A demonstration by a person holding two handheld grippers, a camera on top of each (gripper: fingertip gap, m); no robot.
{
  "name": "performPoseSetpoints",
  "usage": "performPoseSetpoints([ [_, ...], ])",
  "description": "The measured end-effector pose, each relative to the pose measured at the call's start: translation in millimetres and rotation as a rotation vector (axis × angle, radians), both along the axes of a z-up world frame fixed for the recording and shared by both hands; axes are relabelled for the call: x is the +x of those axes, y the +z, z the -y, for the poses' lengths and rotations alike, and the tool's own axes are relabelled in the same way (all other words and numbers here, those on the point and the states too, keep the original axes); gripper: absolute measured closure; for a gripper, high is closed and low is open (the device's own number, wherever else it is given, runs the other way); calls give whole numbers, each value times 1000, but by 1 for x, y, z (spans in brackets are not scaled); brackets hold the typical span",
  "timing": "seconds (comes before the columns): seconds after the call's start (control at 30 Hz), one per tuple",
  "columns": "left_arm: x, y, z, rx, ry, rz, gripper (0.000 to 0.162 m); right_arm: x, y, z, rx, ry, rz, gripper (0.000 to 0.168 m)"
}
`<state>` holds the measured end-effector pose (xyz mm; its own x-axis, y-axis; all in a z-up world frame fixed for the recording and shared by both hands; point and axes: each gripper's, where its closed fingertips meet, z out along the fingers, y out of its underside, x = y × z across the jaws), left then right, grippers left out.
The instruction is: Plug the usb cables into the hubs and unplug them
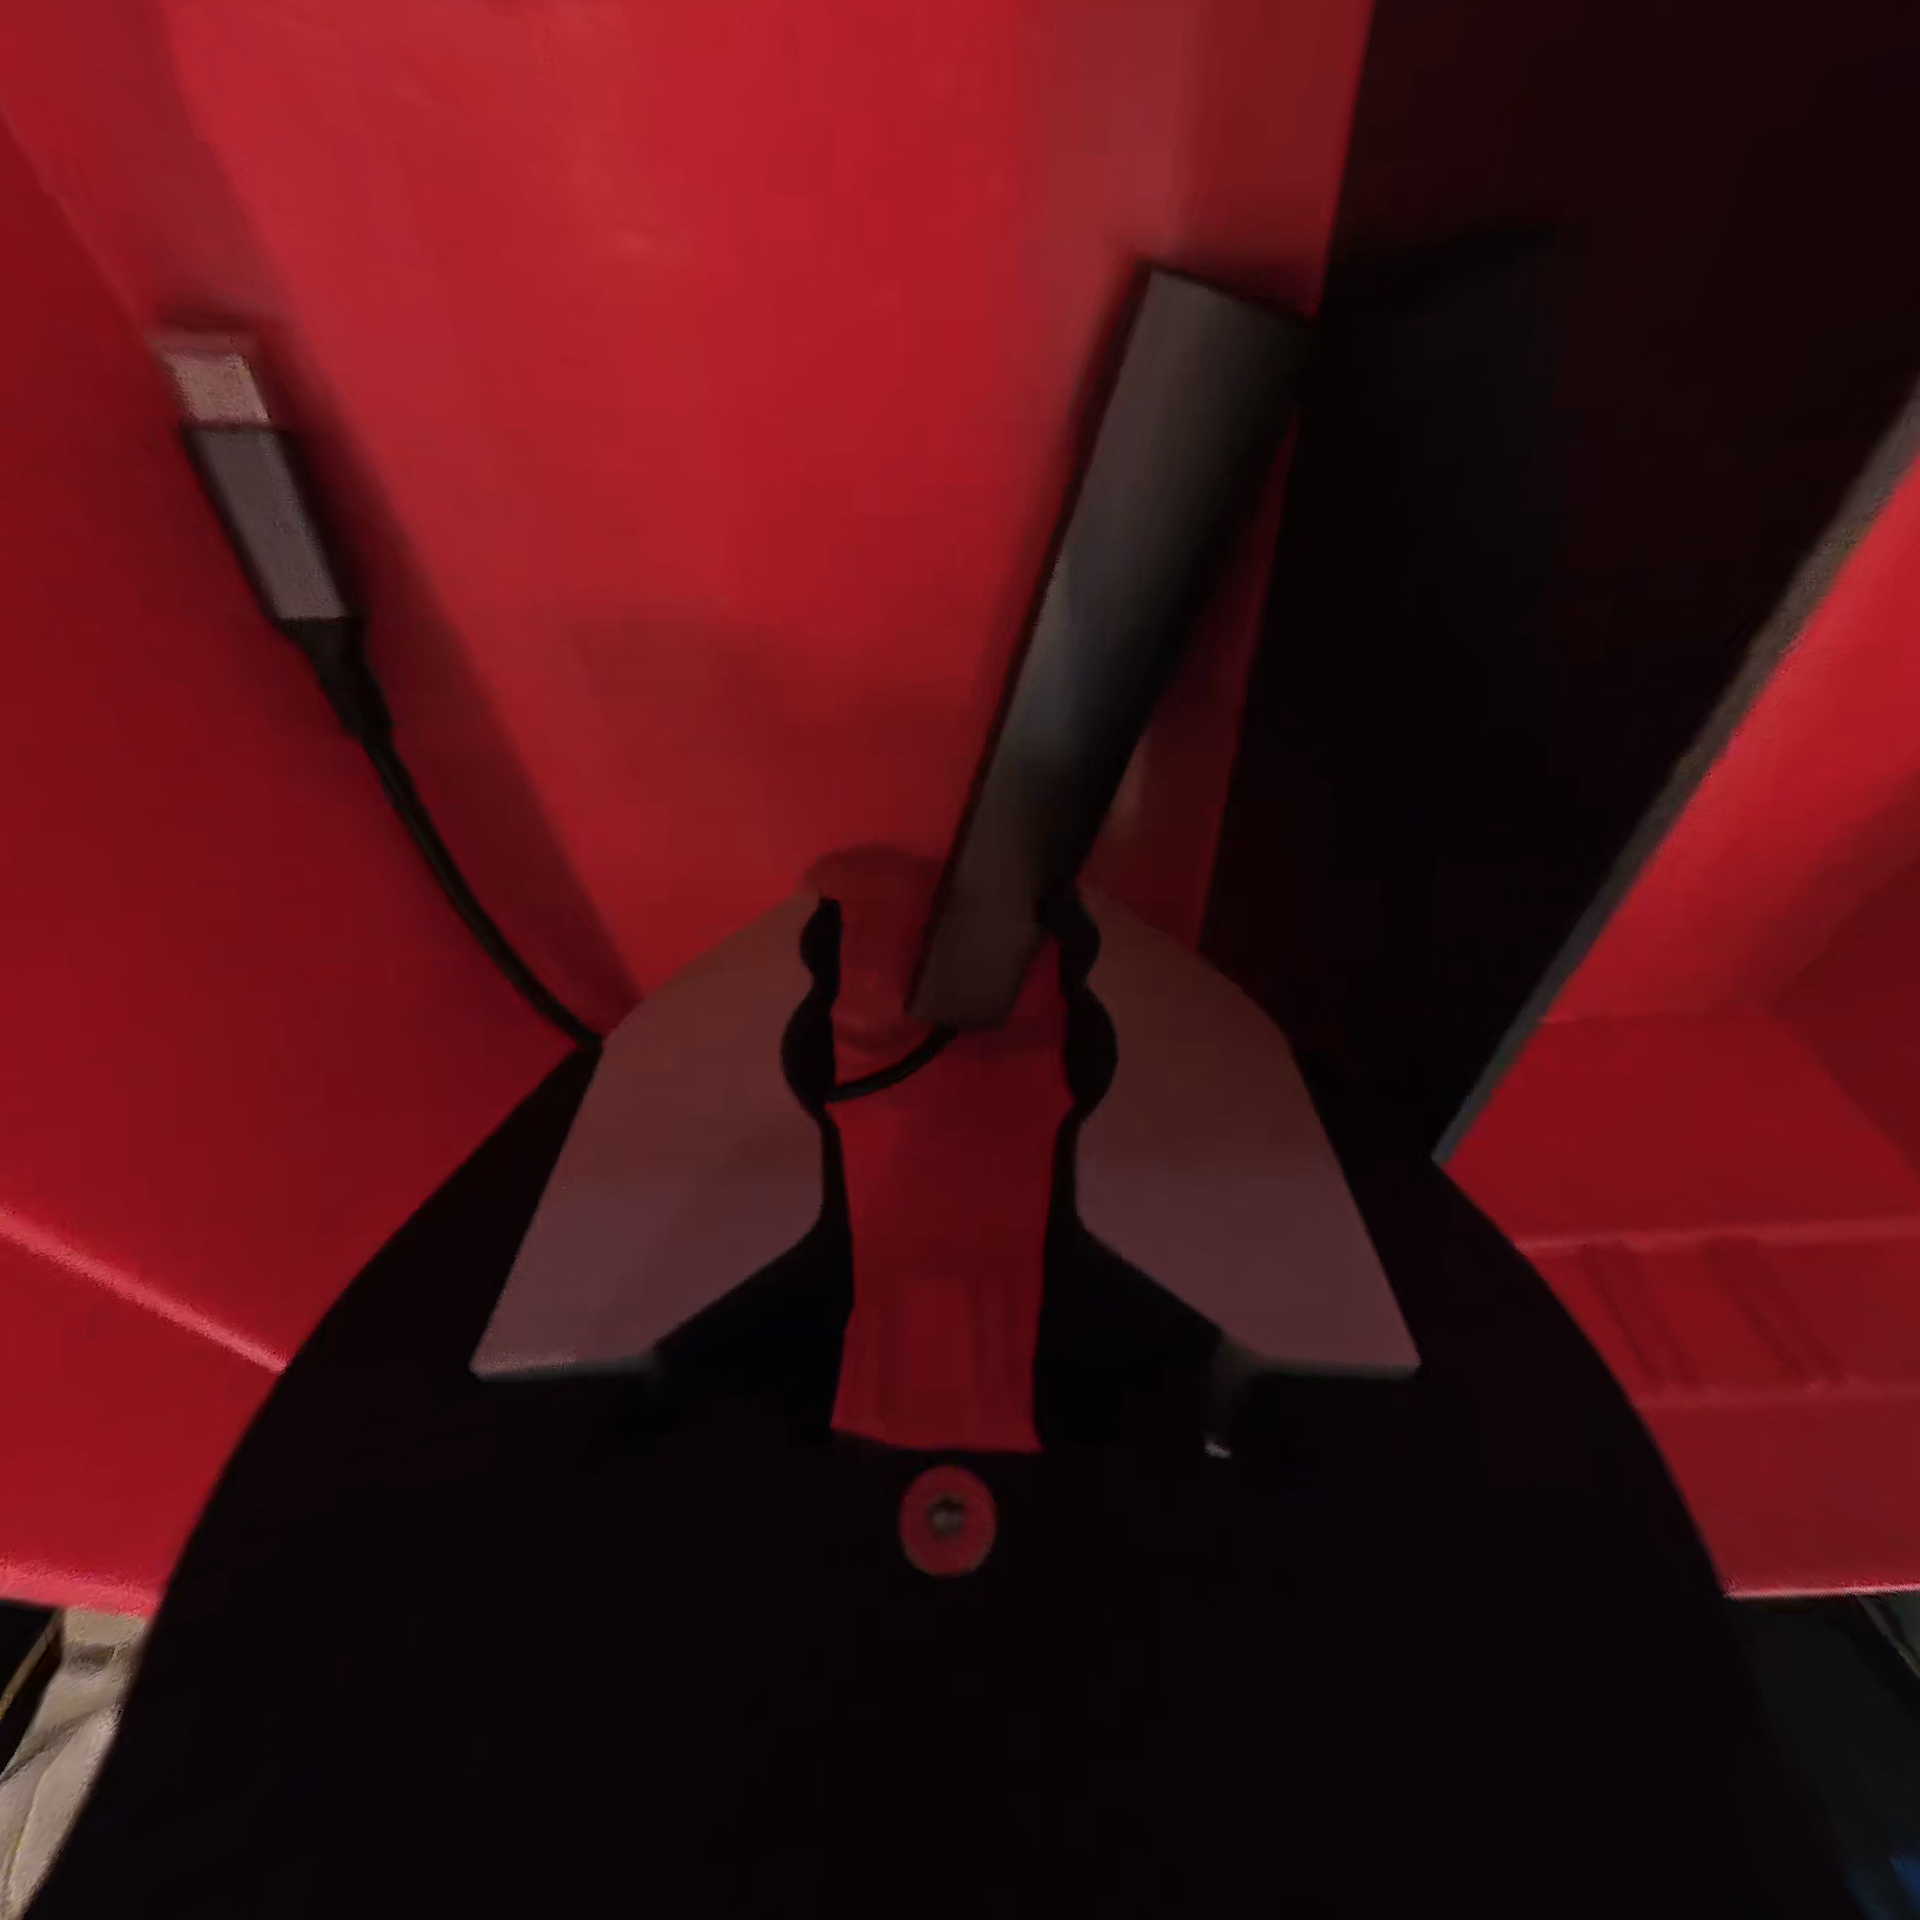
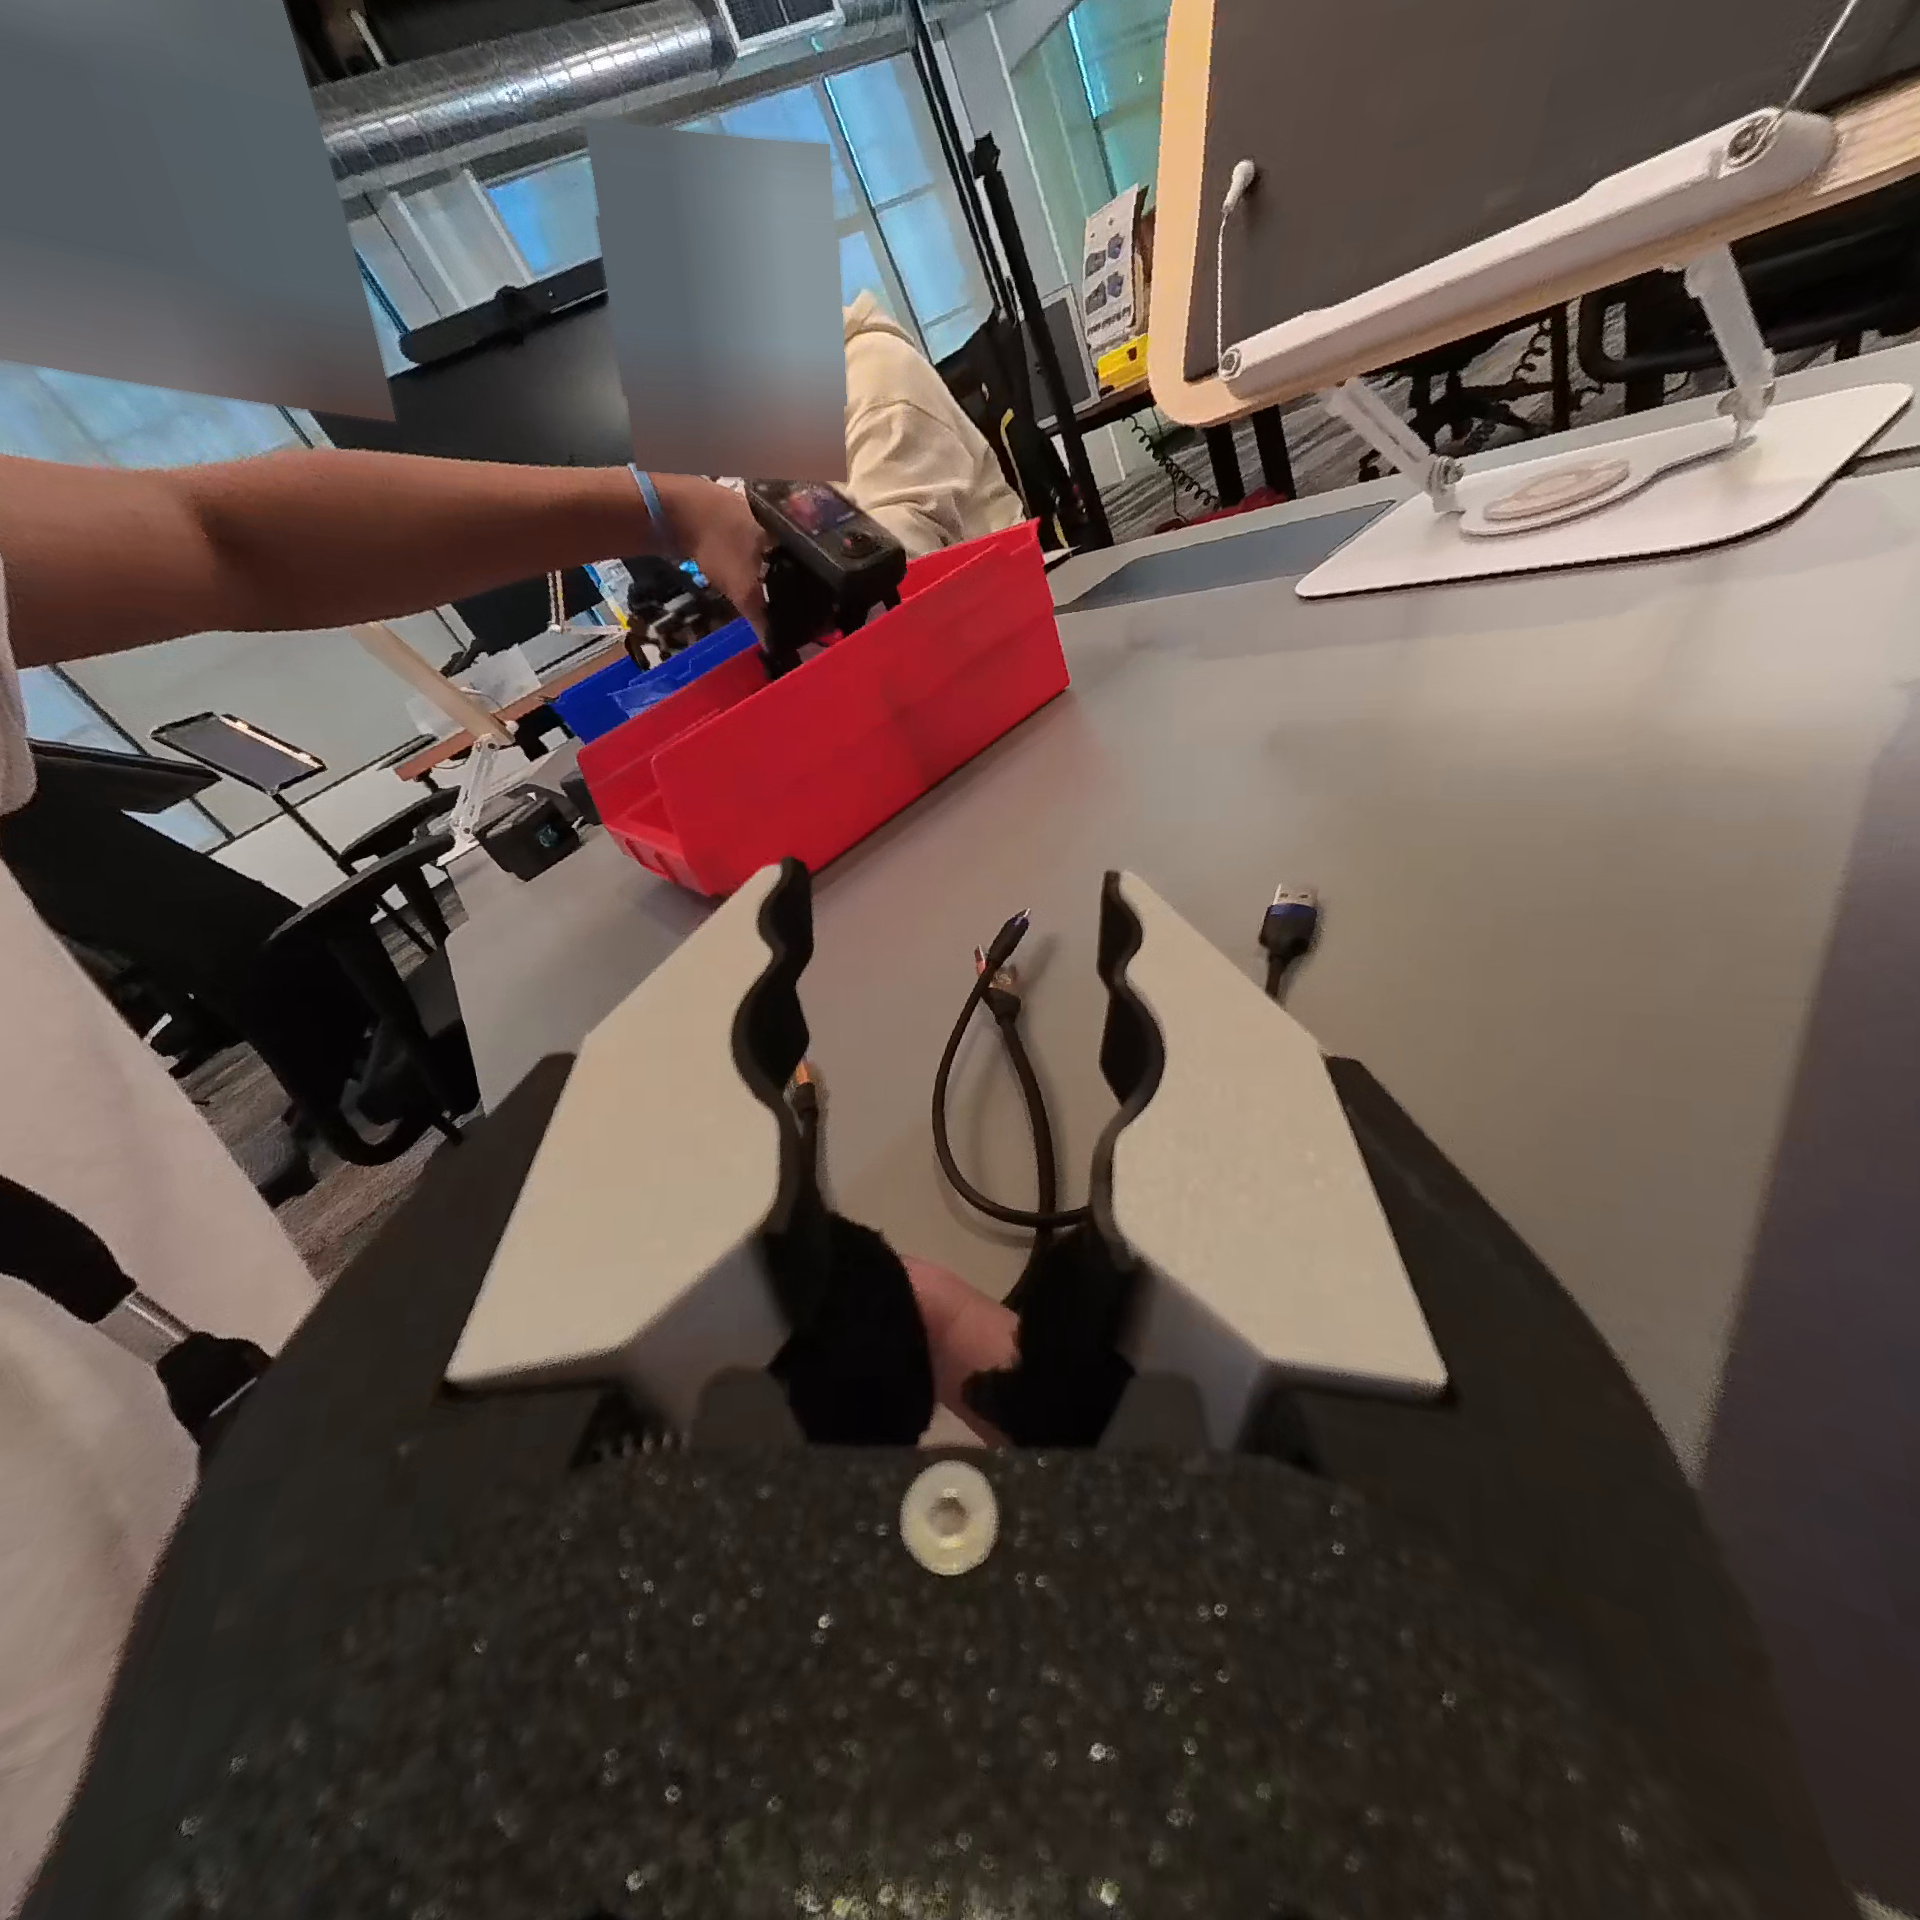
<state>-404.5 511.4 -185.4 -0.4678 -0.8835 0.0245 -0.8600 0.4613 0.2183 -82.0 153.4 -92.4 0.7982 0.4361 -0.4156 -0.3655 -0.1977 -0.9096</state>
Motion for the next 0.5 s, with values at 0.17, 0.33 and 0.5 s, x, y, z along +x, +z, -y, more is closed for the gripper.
performPoseSetpoints([
  [0.17, -6, -5, -4, 26, -32, -41, 112, 1, -1, 1, 2, -3, -2, 115],
  [0.33, 0, -6, -3, 33, -90, -29, 137, 0, -2, 1, 1, 6, 29, 115],
  [0.5, 7, 2, -6, 45, 5, 67, 141, -5, -3, -1, 5, 21, 57, 116],
])
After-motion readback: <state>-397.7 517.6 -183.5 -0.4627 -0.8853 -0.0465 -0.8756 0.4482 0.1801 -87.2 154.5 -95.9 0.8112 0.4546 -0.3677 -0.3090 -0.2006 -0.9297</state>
